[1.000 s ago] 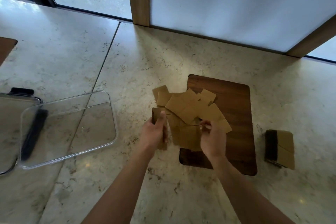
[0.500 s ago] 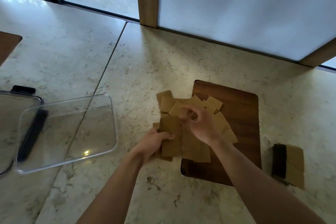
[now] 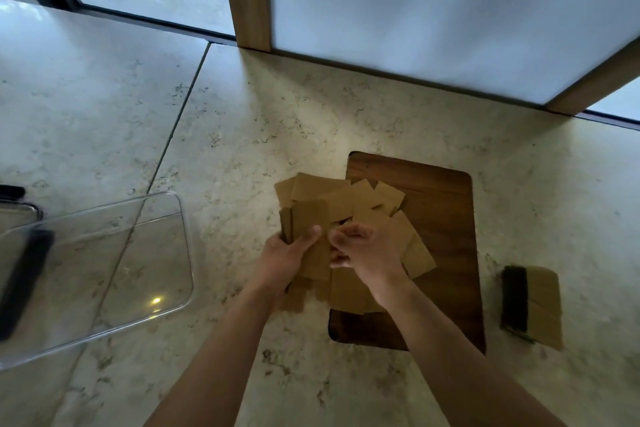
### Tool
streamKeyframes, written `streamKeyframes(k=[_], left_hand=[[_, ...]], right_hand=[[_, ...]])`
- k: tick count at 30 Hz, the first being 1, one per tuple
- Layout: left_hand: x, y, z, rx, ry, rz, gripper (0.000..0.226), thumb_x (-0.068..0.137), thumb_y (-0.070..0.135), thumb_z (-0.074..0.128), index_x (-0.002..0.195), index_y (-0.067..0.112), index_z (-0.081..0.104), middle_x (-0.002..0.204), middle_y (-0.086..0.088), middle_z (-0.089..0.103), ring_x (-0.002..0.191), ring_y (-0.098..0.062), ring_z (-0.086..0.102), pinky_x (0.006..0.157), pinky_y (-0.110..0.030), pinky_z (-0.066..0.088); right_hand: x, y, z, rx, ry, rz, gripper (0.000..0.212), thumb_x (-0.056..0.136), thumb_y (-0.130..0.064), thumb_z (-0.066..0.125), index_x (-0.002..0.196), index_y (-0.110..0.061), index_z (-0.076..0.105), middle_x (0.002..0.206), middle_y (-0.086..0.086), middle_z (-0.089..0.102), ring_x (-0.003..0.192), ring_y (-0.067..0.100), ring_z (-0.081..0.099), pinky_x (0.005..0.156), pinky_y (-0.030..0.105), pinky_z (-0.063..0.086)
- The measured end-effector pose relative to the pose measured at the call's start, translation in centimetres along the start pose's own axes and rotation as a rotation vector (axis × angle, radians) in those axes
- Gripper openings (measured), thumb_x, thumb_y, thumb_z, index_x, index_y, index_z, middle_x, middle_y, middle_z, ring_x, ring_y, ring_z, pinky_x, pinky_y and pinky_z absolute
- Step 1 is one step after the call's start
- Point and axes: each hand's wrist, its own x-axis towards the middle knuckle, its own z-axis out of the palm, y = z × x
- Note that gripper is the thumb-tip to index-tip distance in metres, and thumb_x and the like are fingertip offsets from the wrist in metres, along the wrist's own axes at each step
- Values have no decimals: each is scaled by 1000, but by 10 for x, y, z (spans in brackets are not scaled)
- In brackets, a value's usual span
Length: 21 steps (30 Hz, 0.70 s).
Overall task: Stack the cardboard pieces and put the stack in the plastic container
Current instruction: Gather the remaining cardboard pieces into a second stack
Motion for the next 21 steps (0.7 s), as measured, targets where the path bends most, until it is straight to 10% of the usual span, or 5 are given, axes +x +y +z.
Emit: streamKeyframes(k=[5, 9, 11, 18, 21], left_hand=[[-1, -7, 8, -218, -89, -86, 21, 98, -2, 58, 119, -6, 62, 99, -28, 78, 88, -45, 77, 73, -50, 66], [1, -15, 3, -294, -180, 43, 56, 101, 2, 59, 142, 38, 48, 95, -26, 66, 69, -33, 64, 57, -43, 57], [2, -16, 3, -315, -181, 70, 58, 102, 11, 62, 138, 55, 49, 96, -25, 67, 71, -33, 64, 57, -43, 56], [-3, -2, 24, -272, -143, 164, 36, 95, 38, 67, 124, 25, 52, 101, -24, 68, 71, -34, 66, 69, -50, 60], [0, 1, 37, -116, -130, 163, 33, 92, 40, 72, 121, 36, 57, 100, 5, 79, 86, -14, 76, 75, -42, 65]], right_hand=[[24, 21, -40, -770, 431, -199, 54, 91, -58, 60, 128, -20, 62, 126, 2, 59, 111, 17, 55, 83, 24, 44], [37, 23, -68, -1113, 315, -224, 70, 81, -52, 75, 141, -25, 50, 135, 3, 47, 125, 25, 43, 105, 42, 39], [39, 20, -79, -1042, 332, -233, 62, 77, -45, 82, 129, -24, 57, 127, 0, 55, 122, 23, 46, 103, 41, 39], [17, -10, -89, -417, 239, -169, 18, 91, -31, 72, 103, -18, 75, 86, -8, 71, 73, 5, 63, 66, 16, 46], [-3, -14, -57, -213, -34, -27, 11, 92, -30, 69, 95, -22, 76, 75, -3, 76, 63, 9, 64, 65, 21, 50]])
